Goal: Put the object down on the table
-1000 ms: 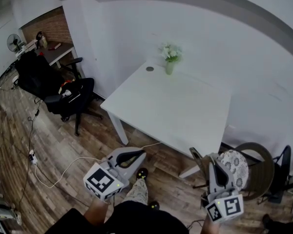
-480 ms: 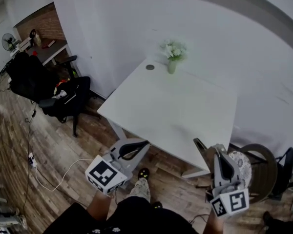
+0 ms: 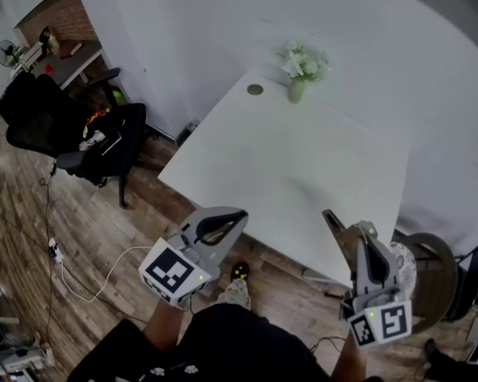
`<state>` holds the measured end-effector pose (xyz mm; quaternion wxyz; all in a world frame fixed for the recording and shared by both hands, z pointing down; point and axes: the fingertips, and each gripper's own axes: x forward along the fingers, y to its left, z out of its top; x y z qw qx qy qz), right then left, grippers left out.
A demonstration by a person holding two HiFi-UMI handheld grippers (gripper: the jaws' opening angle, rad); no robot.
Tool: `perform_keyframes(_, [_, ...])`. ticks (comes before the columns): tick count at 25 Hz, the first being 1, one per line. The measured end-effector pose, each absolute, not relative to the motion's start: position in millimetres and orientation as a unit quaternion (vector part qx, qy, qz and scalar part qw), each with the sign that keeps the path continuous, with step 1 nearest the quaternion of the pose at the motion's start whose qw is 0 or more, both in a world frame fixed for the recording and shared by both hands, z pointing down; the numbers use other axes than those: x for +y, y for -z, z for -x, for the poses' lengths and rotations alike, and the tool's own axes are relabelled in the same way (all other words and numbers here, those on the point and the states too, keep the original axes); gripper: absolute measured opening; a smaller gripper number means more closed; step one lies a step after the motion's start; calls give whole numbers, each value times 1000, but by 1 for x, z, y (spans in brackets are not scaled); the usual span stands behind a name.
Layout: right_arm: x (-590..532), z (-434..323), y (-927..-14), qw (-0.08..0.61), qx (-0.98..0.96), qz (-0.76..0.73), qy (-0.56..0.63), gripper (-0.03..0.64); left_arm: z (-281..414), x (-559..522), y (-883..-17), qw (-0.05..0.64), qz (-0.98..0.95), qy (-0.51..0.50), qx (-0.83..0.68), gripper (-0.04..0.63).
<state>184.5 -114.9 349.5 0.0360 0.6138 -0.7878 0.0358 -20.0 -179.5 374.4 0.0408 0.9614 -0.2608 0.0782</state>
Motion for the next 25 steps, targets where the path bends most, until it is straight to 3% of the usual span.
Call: perform_keyframes(25, [-244,-173,-392,62,-769,-632,-76,18,6,-315,-400,58,-972,-88,-209,0])
